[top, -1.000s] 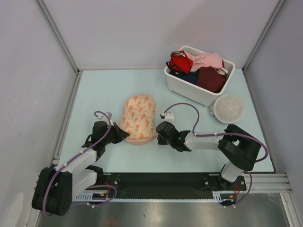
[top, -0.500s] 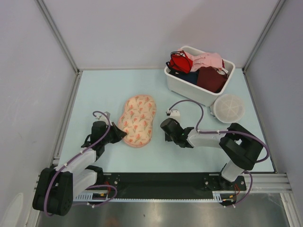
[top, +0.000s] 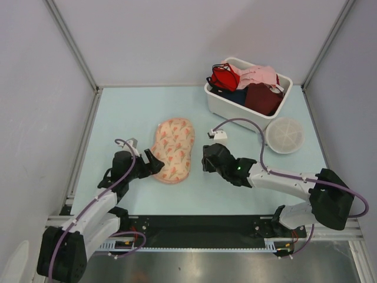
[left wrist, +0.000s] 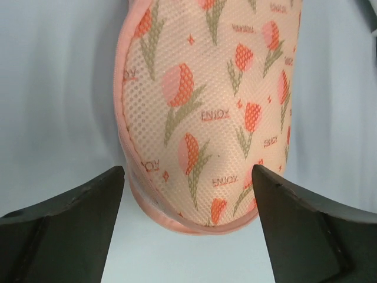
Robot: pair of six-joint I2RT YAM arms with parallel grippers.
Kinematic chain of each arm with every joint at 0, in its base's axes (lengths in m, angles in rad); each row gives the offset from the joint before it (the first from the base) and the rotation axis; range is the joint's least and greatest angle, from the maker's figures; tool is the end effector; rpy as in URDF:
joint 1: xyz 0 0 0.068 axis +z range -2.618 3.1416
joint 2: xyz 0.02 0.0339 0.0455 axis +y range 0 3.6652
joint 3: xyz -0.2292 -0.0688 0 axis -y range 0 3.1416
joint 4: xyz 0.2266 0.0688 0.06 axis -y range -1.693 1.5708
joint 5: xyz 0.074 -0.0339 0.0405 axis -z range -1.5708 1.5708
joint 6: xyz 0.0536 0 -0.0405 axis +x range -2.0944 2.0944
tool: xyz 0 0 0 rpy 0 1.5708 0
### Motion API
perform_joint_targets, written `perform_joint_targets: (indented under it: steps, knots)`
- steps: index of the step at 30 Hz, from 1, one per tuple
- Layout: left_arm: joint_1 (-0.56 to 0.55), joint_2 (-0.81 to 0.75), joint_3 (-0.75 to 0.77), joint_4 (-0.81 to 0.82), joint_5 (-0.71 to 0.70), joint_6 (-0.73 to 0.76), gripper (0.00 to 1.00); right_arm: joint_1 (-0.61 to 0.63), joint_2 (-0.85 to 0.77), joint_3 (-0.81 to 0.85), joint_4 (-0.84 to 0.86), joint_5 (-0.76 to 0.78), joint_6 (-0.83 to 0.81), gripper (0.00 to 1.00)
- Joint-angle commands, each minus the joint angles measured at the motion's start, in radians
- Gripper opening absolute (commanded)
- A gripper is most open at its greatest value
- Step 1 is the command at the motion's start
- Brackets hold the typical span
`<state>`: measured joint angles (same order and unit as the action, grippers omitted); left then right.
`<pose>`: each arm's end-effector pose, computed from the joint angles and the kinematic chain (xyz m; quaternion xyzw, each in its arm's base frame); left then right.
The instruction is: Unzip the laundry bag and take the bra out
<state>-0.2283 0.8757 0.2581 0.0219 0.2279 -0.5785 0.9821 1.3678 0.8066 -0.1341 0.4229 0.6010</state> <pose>0.1893 -0.0564 0.1364 -0.1005 0.8736 -0.2751 0.3886 0.1804 0.2306 0.1895 -0.0804 0.8864 0.1613 0.4265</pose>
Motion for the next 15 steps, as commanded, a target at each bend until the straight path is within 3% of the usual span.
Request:
perform_joint_targets:
  steps: [1,2,5,11,15]
  knots:
    - [-0.017,-0.118,0.099,-0.151,-0.156,0.008,1.0,0.062,-0.026,0.104,-0.045,0.036,-0.059,0.44]
    - [-0.017,-0.166,0.107,-0.193,-0.206,0.002,1.0,0.076,-0.021,0.136,-0.045,0.034,-0.069,0.51]
    - [-0.016,-0.251,0.162,-0.301,-0.353,-0.027,1.0,0.141,0.026,0.208,-0.03,0.024,-0.109,0.58]
    - [-0.016,-0.32,0.329,-0.49,-0.534,-0.053,1.0,0.228,0.198,0.325,0.066,-0.071,-0.181,0.61]
    - [-0.014,-0.291,0.47,-0.549,-0.487,0.063,1.0,0.248,0.341,0.445,0.08,-0.101,-0.21,0.62]
